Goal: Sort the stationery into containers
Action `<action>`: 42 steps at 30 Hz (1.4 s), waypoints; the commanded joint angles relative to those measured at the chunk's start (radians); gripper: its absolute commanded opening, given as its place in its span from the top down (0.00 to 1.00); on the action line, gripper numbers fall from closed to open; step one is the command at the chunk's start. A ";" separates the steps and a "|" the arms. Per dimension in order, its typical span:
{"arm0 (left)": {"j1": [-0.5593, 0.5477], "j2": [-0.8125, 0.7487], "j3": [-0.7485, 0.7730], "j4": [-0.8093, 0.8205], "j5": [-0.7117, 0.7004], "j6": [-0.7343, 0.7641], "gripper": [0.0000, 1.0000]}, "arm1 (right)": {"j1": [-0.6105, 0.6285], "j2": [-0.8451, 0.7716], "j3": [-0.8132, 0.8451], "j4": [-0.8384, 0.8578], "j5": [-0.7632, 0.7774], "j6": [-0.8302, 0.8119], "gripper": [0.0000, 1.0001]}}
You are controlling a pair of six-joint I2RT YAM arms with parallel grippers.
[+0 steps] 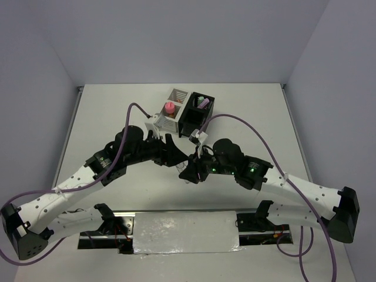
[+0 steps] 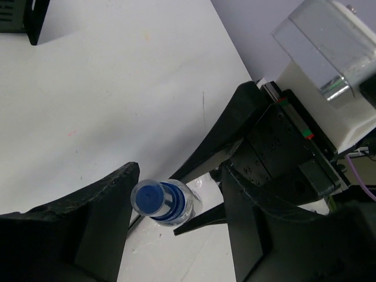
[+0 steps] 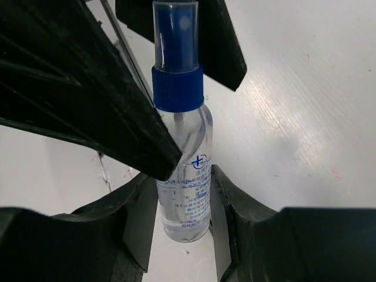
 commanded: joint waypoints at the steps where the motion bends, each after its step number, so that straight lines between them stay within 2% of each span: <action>1: 0.000 -0.024 -0.004 0.066 0.057 -0.004 0.30 | 0.005 -0.044 0.055 0.016 0.043 -0.039 1.00; 4: 0.000 -0.023 0.001 0.065 0.068 -0.001 0.37 | 0.007 -0.052 0.053 0.026 0.027 -0.054 1.00; 5: 0.000 -0.023 -0.002 0.065 0.071 0.000 0.45 | 0.004 -0.053 0.055 0.026 0.020 -0.060 1.00; 8: 0.000 -0.020 -0.005 0.071 0.077 -0.001 0.54 | 0.005 -0.058 0.053 0.026 0.033 -0.068 1.00; 10: 0.000 -0.015 -0.014 0.075 0.082 -0.003 0.54 | 0.005 -0.058 0.056 0.023 0.035 -0.072 1.00; 11: 0.000 -0.012 -0.016 0.080 0.083 0.000 0.61 | 0.005 -0.059 0.061 0.022 0.032 -0.076 1.00; 12: 0.000 -0.009 -0.017 0.081 0.088 0.002 0.74 | 0.005 -0.058 0.062 0.022 0.029 -0.080 1.00; 13: 0.000 -0.006 -0.017 0.080 0.088 0.004 0.96 | 0.007 -0.058 0.067 0.017 0.030 -0.083 1.00; 14: 0.000 -0.003 -0.016 0.077 0.083 0.005 1.00 | 0.005 -0.058 0.069 0.014 0.033 -0.085 1.00; 16: 0.000 0.005 -0.004 0.062 0.058 0.020 1.00 | 0.005 -0.059 0.065 0.014 0.050 -0.091 0.99; 18: 0.000 0.000 0.012 0.042 0.016 0.036 1.00 | 0.004 -0.078 0.047 0.017 0.082 -0.080 0.69; 19: 0.000 -0.001 0.019 0.031 -0.040 0.039 1.00 | 0.004 -0.094 0.030 0.020 0.126 -0.076 0.50; 21: 0.000 0.006 0.048 0.019 -0.073 0.054 1.00 | -0.003 -0.113 0.010 0.026 0.164 -0.054 0.29; 22: 0.000 0.014 0.062 0.011 -0.119 0.060 1.00 | -0.009 -0.130 0.000 0.020 0.179 -0.050 0.13; 23: 0.000 0.022 0.077 0.005 -0.149 0.066 1.00 | -0.012 -0.136 -0.001 0.008 0.208 -0.043 0.00; 28: 0.012 0.157 0.249 -0.043 -0.344 0.108 1.00 | -0.041 -0.237 -0.002 -0.134 0.355 -0.019 0.00; 32: 0.026 0.356 0.399 -0.014 -0.494 0.189 1.00 | -0.052 -0.332 0.024 -0.249 0.569 0.070 0.00; 35: 0.039 0.506 0.537 0.049 -0.596 0.256 1.00 | -0.052 -0.366 0.075 -0.358 0.642 0.133 0.00; 42: 0.078 0.752 0.670 0.221 -0.645 0.362 1.00 | -0.052 -0.467 0.096 -0.431 0.587 0.150 0.00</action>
